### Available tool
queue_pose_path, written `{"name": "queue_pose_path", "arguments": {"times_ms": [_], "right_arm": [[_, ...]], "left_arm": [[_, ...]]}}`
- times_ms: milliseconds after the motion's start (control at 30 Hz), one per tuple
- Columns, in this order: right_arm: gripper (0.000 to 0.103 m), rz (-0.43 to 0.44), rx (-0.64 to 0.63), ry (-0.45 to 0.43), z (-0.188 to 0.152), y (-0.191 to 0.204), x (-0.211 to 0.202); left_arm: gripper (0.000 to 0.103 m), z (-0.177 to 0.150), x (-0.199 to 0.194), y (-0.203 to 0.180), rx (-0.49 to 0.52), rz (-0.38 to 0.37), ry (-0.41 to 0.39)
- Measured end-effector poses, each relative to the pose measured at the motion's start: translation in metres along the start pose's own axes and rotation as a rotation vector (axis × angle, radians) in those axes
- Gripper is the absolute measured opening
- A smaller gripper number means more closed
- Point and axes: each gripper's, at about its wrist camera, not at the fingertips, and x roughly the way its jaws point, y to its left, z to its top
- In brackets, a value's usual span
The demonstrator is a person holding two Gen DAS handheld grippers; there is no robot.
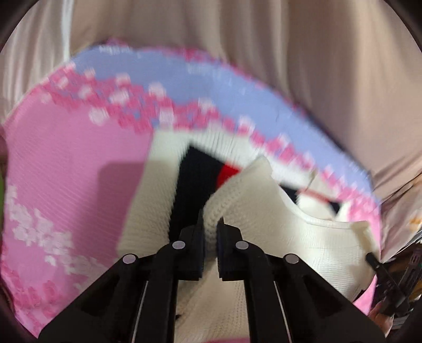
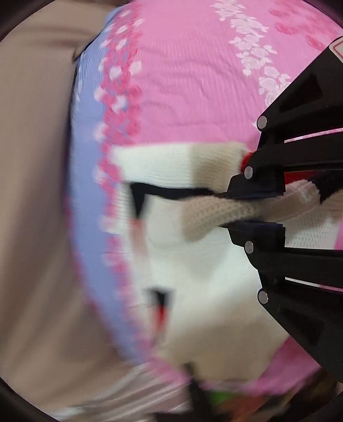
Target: Fold small clothes
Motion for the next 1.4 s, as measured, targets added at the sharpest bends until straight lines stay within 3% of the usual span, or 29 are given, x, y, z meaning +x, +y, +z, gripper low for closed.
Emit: {"name": "queue_pose_path", "arguments": {"times_ms": [100, 167, 233, 333, 433, 600, 667, 733, 833, 867, 967, 1033, 1133, 1167, 1200, 1233, 1300, 1400], "right_arm": [[0.011, 0.076, 0.054, -0.09, 0.041, -0.008, -0.023], [0.011, 0.113, 0.093, -0.098, 0.067, -0.016, -0.012], [0.012, 0.093, 0.108, -0.04, 0.086, -0.023, 0.032], [0.017, 0.019, 0.125, 0.077, 0.09, -0.037, 0.107], [0.018, -0.06, 0.202, 0.146, 0.087, -0.054, 0.145], [0.018, -0.047, 0.17, -0.006, 0.07, -0.035, 0.077], [0.018, -0.046, 0.129, 0.012, 0.053, -0.021, 0.064], [0.019, -0.057, 0.094, 0.052, 0.034, -0.009, 0.067], [0.019, -0.145, 0.064, 0.096, 0.014, -0.009, 0.077], [0.022, -0.148, 0.078, 0.102, 0.011, -0.014, 0.079], [0.044, -0.186, 0.065, 0.121, -0.01, -0.023, 0.076], [0.045, -0.184, 0.043, 0.141, -0.019, -0.023, 0.073], [0.056, -0.198, 0.004, 0.148, -0.031, -0.017, 0.072], [0.051, -0.204, -0.008, 0.152, -0.035, -0.015, 0.074], [0.028, -0.206, -0.014, 0.152, -0.037, -0.014, 0.074], [0.012, -0.196, -0.001, 0.159, -0.035, -0.015, 0.071], [0.008, -0.141, 0.065, 0.11, -0.028, -0.021, 0.046], [0.007, -0.174, 0.072, 0.108, -0.032, -0.037, 0.039]], "left_arm": [[0.006, 0.031, -0.017, 0.001, -0.003, 0.018, -0.069], [0.006, 0.053, -0.005, 0.003, -0.005, 0.036, -0.075], [0.007, 0.067, 0.018, 0.001, 0.012, 0.08, -0.062], [0.007, 0.076, 0.087, 0.006, 0.018, 0.188, 0.022], [0.009, 0.07, 0.126, 0.018, -0.015, 0.219, 0.098], [0.015, 0.056, 0.077, 0.007, 0.051, 0.205, 0.009], [0.032, 0.042, 0.056, 0.001, 0.083, 0.218, -0.021], [0.039, 0.028, 0.046, -0.002, 0.086, 0.22, -0.023], [0.039, 0.005, 0.045, -0.001, 0.058, 0.227, 0.018], [0.039, -0.005, 0.045, 0.003, 0.031, 0.217, 0.035], [0.039, -0.029, 0.043, 0.014, -0.004, 0.232, 0.064], [0.039, -0.039, 0.038, 0.017, 0.001, 0.241, 0.069], [0.039, -0.051, 0.036, 0.021, 0.015, 0.244, 0.075], [0.036, -0.054, 0.038, 0.021, 0.029, 0.256, 0.079], [0.035, -0.055, 0.041, 0.021, 0.047, 0.268, 0.084], [0.031, -0.056, 0.042, 0.02, 0.067, 0.287, 0.09], [0.031, -0.055, 0.039, 0.018, 0.069, 0.3, 0.09], [0.031, -0.057, 0.044, 0.025, 0.044, 0.292, 0.116]]}}
